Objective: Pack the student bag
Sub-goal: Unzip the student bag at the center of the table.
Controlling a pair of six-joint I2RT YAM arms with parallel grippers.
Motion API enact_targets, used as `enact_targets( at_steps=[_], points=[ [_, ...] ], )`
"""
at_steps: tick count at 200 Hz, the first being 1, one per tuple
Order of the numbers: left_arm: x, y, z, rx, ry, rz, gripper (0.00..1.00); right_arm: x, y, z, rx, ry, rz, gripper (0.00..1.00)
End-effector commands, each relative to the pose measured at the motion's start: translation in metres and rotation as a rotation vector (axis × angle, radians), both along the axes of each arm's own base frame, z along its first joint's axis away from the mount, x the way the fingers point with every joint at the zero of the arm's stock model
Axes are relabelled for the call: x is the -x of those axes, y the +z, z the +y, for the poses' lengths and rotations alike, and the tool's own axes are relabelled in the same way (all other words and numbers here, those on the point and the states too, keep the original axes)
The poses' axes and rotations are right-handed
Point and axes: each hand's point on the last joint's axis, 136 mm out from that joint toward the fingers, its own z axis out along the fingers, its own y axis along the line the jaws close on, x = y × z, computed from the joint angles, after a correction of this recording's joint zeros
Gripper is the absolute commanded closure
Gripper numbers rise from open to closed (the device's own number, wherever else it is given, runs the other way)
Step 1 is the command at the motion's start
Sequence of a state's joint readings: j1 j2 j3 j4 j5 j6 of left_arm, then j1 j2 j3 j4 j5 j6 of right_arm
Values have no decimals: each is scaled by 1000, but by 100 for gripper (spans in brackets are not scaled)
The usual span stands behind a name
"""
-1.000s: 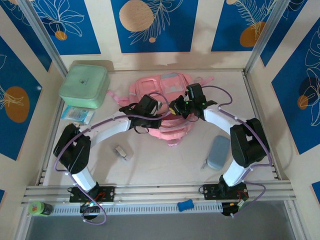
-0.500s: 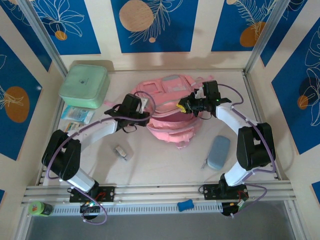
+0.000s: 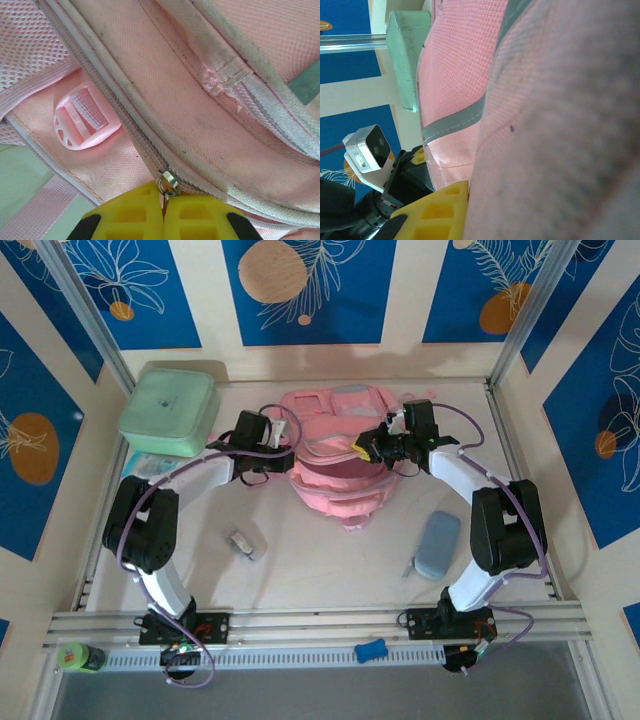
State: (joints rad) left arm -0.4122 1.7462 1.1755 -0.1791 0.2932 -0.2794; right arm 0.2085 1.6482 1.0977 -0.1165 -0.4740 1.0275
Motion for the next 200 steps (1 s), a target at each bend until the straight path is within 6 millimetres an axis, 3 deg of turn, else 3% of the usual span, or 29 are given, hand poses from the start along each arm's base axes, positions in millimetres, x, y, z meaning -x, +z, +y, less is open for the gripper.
enact_targets(
  at_steps=[1, 26, 51, 66, 83, 103, 116, 143, 171, 200],
  points=[
    [-43, -15, 110, -211, 365, -59, 100, 6, 10, -22, -28, 13, 32, 100],
    [-46, -4, 108, -184, 334, -193, 100, 4, 8, -22, -4, 3, 34, 100],
    [-48, -16, 125, -294, 396, -93, 100, 3, 4, -12, 44, 39, 36, 100],
    [-42, -11, 108, -200, 347, -113, 100, 6, 4, -7, 77, 56, 17, 100],
    [-32, -4, 103, -140, 352, -142, 86, 9, 3, -10, 148, 62, 2, 83],
    [-20, -6, 91, -94, 298, -83, 76, 15, 4, -15, 191, 62, -18, 53],
    [-9, -5, 84, -66, 266, -58, 67, 22, 4, -21, 217, 50, -10, 44],
    [17, 1, 83, -37, 288, -35, 57, 50, 4, -35, 325, 45, -14, 26],
    [50, 3, 60, 61, 256, 31, 44, 89, -15, -73, 522, -32, 67, 2],
    [82, 3, 30, 66, 210, 58, 34, 126, -26, -110, 670, -102, 157, 1]
  ],
)
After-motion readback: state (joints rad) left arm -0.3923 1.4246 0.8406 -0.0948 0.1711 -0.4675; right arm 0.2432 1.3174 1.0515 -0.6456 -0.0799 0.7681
